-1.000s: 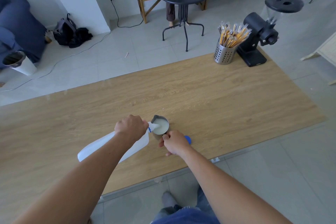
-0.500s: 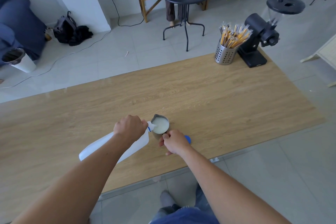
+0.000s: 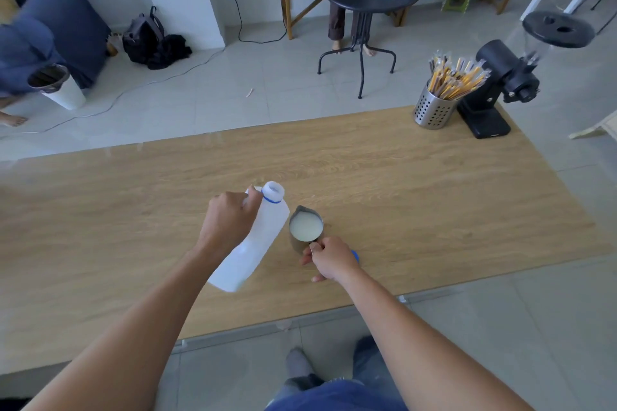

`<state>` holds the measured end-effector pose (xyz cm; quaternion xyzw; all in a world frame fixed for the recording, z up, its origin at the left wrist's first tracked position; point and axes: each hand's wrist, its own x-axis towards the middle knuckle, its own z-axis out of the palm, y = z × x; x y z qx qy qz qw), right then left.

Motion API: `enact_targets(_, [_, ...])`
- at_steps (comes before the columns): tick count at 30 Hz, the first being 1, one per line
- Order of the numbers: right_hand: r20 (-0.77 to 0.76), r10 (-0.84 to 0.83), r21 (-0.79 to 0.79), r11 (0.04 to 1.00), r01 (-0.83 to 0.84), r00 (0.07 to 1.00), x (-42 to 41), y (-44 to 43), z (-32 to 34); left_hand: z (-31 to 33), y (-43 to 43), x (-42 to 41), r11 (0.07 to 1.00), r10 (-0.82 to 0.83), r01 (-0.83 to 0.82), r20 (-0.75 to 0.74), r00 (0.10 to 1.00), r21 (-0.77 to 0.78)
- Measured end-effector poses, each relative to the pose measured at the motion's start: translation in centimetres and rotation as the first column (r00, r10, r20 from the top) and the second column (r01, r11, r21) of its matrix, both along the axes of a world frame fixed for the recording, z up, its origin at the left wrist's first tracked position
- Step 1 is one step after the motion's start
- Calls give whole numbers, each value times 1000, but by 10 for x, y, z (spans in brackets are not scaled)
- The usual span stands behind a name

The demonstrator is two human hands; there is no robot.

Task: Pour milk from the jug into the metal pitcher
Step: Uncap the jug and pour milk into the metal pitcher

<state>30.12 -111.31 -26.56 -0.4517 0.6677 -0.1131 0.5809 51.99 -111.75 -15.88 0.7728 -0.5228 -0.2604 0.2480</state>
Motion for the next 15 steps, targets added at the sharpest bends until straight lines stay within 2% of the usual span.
enact_targets(4, [-6, -20, 22, 1000, 20, 1000, 2, 0, -2, -10, 18, 13, 991, 131, -134, -240, 962, 2])
enact_targets(9, [30, -67, 25, 997, 67, 997, 1, 1, -7, -31, 40, 3, 944, 281, -330, -534, 797, 4])
enact_targets(15, [3, -108, -49, 993, 108, 994, 6, 8, -19, -42, 50, -7, 919, 308, -392, -570, 762, -28])
